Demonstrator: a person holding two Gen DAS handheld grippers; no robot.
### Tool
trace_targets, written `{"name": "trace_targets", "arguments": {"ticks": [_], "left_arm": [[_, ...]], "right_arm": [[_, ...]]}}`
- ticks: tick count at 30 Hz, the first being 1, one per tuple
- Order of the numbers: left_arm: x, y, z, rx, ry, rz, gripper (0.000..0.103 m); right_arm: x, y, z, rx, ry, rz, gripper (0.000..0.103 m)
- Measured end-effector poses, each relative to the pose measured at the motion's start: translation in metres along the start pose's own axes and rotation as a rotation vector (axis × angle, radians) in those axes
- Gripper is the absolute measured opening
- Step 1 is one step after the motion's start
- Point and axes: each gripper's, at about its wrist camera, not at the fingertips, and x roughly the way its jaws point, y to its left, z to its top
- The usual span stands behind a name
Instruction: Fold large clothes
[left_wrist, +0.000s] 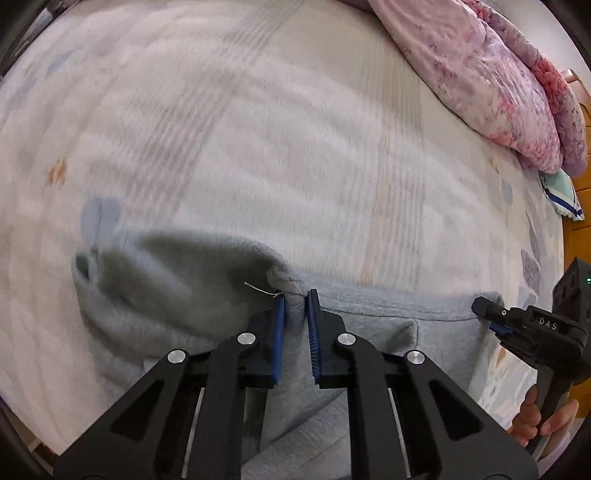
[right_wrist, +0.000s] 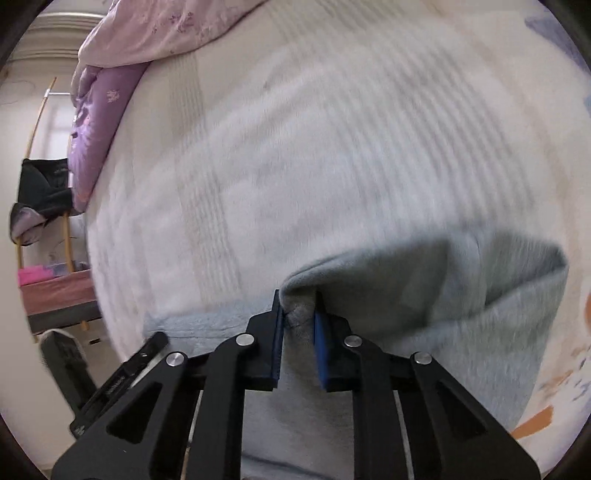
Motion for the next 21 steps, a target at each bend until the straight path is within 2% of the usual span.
{"name": "trace_targets", "arguments": {"ticks": [3,5,6,7,8,9,10,13,15,17,18,21], "left_arm": [[0.025,-0.002,0.013,-0.011,0.029,0.023,0.012],[0.027,0.001,0.014,-0.018,0.047,0.034,0.017],[0.024,0.001,0.013,-0.013,0.053,0.047,0.032],[0.020,0.000,0.012,-0.004,0.055,0.090,0.048],[0.015,0.000,0.011,0.007,0.053,0.147,0.087],[0.005,0.002,0.007,0.024,0.027,0.239,0.092],[-0.007,0.003,0.003,0.046,-0.016,0.275,0.091],[-0.031,0.009,-0.006,0.045,-0.045,0.248,0.088],[-0.044,0.012,-0.016,0.047,-0.049,0.215,0.062],[-0.051,0.007,-0.030,0.069,-0.025,0.154,0.043],[-0.053,0.002,-0.039,0.078,-0.011,0.130,0.041],[-0.050,-0.006,-0.075,0.090,0.056,0.024,0.035]], "right_arm": [[0.024,-0.002,0.012,0.003,0.013,-0.066,0.013],[0.030,-0.009,0.016,0.055,0.031,-0.057,0.014],[0.027,-0.010,0.016,0.080,0.039,-0.047,0.017],[0.024,-0.008,0.015,0.076,0.044,-0.051,0.024],[0.016,-0.005,0.013,0.056,0.041,-0.073,0.030],[0.008,-0.002,0.010,0.038,0.028,-0.091,0.042],[-0.010,0.002,0.003,0.007,-0.017,-0.108,0.049],[-0.040,0.012,-0.016,-0.060,-0.097,-0.104,0.055],[-0.049,0.021,-0.030,-0.128,-0.115,-0.111,0.055],[-0.051,0.029,-0.051,-0.194,-0.081,-0.109,0.054],[-0.050,0.029,-0.063,-0.215,-0.056,-0.086,0.049],[-0.034,0.030,-0.102,-0.250,0.051,-0.063,0.047]]}}
